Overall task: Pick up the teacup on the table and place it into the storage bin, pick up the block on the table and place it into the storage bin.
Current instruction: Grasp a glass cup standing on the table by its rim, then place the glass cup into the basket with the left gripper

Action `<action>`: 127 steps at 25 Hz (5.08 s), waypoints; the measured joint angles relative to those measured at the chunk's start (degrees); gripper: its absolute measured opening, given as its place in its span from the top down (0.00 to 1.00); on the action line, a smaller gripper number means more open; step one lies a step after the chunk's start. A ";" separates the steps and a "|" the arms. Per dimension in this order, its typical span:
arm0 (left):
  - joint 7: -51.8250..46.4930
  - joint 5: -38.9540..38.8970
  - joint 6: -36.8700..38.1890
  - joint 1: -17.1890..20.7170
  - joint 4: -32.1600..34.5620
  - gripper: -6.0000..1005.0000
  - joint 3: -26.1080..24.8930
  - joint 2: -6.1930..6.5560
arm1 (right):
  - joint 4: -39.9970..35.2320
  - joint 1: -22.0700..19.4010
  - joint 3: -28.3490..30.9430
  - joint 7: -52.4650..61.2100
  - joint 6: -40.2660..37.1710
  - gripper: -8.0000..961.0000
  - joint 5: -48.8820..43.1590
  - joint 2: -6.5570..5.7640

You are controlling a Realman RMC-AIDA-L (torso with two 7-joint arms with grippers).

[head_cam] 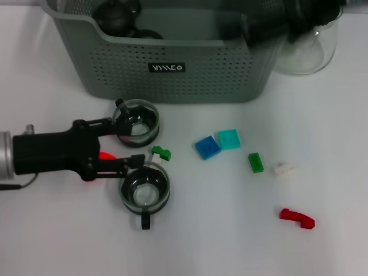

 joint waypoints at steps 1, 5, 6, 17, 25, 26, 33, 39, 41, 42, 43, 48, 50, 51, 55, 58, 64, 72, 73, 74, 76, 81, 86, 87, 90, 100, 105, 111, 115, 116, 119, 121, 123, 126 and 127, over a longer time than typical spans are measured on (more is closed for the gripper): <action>-0.60 0.42 0.00 0.04 1.30 0.31 0.01 0.00 | 0.37 -0.70 0.60 -0.68 -2.36 0.04 0.09 0.00; -3.25 3.05 0.19 -0.07 6.73 0.31 0.11 0.02 | 2.25 -2.63 3.23 -1.77 -9.60 0.05 -0.01 0.01; -4.02 3.64 0.65 -0.16 8.09 0.31 0.24 0.02 | 2.83 -2.88 4.13 -1.56 -10.64 0.05 -0.26 0.00; -25.33 12.39 10.21 -1.01 31.94 0.32 7.38 -1.05 | 12.14 -2.51 11.01 -1.81 -10.94 0.05 -1.07 -1.43; -42.27 19.30 12.54 -1.39 46.65 0.33 20.38 -4.65 | 14.32 -2.30 11.02 -2.45 -10.40 0.05 -2.22 -1.41; -43.87 19.58 11.89 -1.59 46.91 0.33 21.93 -4.65 | 14.79 -2.25 11.02 -2.80 -10.17 0.05 -2.22 -1.44; -53.91 26.25 6.35 -3.99 47.28 0.34 31.71 -4.73 | 15.80 -2.36 10.88 -3.63 -9.49 0.05 -2.28 -1.53; -58.55 29.52 2.50 -4.14 47.15 0.34 38.61 -4.77 | 15.92 -2.56 11.06 -3.65 -9.26 0.05 -2.28 -1.40; -60.00 30.00 1.51 -4.14 47.04 0.35 40.62 -4.78 | 15.93 -2.61 11.07 -3.66 -9.26 0.05 -2.28 -1.36; -60.91 30.37 0.92 -4.09 47.03 0.35 41.82 -4.81 | 16.00 -2.63 11.07 -3.66 -9.26 0.05 -2.28 -1.36; -62.02 30.68 0.36 -4.05 46.93 0.35 43.14 -4.84 | 16.18 -2.64 11.06 -3.68 -9.26 0.05 -2.28 -1.36; -65.41 30.98 -1.11 -4.13 46.56 0.35 46.98 -4.90 | 18.04 -2.41 11.05 -4.40 -9.21 0.05 -2.35 -1.52; -66.07 31.03 -1.70 -4.17 46.52 0.35 47.59 -4.90 | 18.29 -2.31 11.06 -4.62 -8.93 0.05 -2.81 -1.54; -66.62 31.04 -2.40 -4.23 46.30 0.36 47.95 -4.90 | 18.31 -2.30 11.00 -4.64 -8.78 0.05 -3.13 -1.54; -67.49 31.68 -4.04 -4.33 45.23 0.36 48.93 -4.90 | 18.41 -2.13 10.88 -4.85 -8.54 0.05 -4.07 -1.44; -68.28 33.24 -5.70 -4.35 44.27 0.36 50.38 -4.91 | 18.61 -2.02 11.04 -5.12 -8.41 0.05 -4.21 -1.39; -68.66 33.81 -7.37 -4.32 43.48 0.37 52.45 -4.99 | 18.80 -2.01 11.06 -5.25 -7.99 0.05 -4.29 -1.50; -69.32 33.81 -9.37 -4.83 41.65 0.42 54.43 -4.98 | 18.80 -2.03 11.12 -5.42 -7.90 0.05 -4.29 -1.56; -69.31 33.81 -9.54 -4.86 41.54 0.45 54.50 -4.99 | 18.80 -2.03 11.12 -5.46 -7.80 0.05 -4.29 -1.56; -69.29 33.81 -9.67 -4.89 41.29 0.48 54.63 -4.98 | 18.80 -2.04 11.12 -5.54 -7.64 0.05 -4.29 -1.55; -69.23 33.82 -9.89 -5.03 40.70 0.52 54.83 -4.98 | 18.80 -2.08 11.12 -5.79 -7.36 0.05 -4.29 -1.53; -69.18 33.81 -10.45 -5.18 40.27 0.61 54.96 -4.98 | 18.83 -2.20 11.12 -5.99 -7.08 0.05 -4.28 -1.51; -69.11 33.81 -10.96 -5.23 40.00 0.63 55.05 -4.98 | 18.86 -2.13 11.12 -6.06 -6.78 0.05 -4.28 -1.54; -69.07 33.81 -11.03 -5.27 39.90 0.64 55.13 -4.98 | 18.86 -2.13 11.12 -6.06 -6.70 0.05 -4.29 -1.54; -69.03 33.88 -11.34 -5.42 39.49 0.65 55.67 -4.98 | 18.87 -2.12 11.12 -6.07 -6.63 0.05 -4.29 -1.55; -68.95 34.09 -12.75 -5.51 39.04 0.78 56.14 -4.93 | 18.87 -2.12 11.16 -6.08 -6.48 0.05 -4.29 -1.56; -69.11 34.09 -12.49 -5.53 39.41 0.94 56.05 -4.90 | 18.87 -2.20 11.20 -6.08 -6.48 0.05 -4.28 -1.56; -69.47 32.68 -7.62 -3.64 46.42 0.95 52.53 -4.97 | 18.89 -2.35 11.20 -6.08 -6.50 0.05 -4.28 -1.64; -69.31 26.73 -2.85 -2.34 51.38 0.95 46.49 -4.96 | 19.77 -2.46 10.82 -6.15 -6.88 0.05 -4.34 -2.61; -68.90 22.64 -0.92 -1.95 52.69 0.95 43.40 -4.86 | 20.36 -2.47 10.66 -6.32 -6.96 0.05 -4.44 -3.06; -66.44 10.99 3.27 -1.65 53.91 0.95 34.80 -4.65 | 22.90 -2.32 10.39 -7.30 -7.09 0.05 -5.97 -4.67; -64.98 4.70 4.96 -2.05 54.00 0.94 29.19 -4.57 | 24.94 -1.95 10.36 -8.00 -7.11 0.05 -8.18 -5.76; -64.51 0.91 5.61 -3.38 54.08 0.94 24.75 -4.38 | 26.88 -1.55 10.45 -8.44 -7.13 0.05 -10.43 -6.67; -64.48 -0.80 4.40 -6.86 54.62 0.94 19.96 -3.95 | 29.49 -1.01 10.78 -9.04 -6.84 0.05 -13.06 -7.78; -64.48 -0.67 3.03 -8.85 54.80 0.94 18.95 -3.59 | 30.07 -0.94 10.79 -9.16 -6.66 0.05 -13.50 -7.93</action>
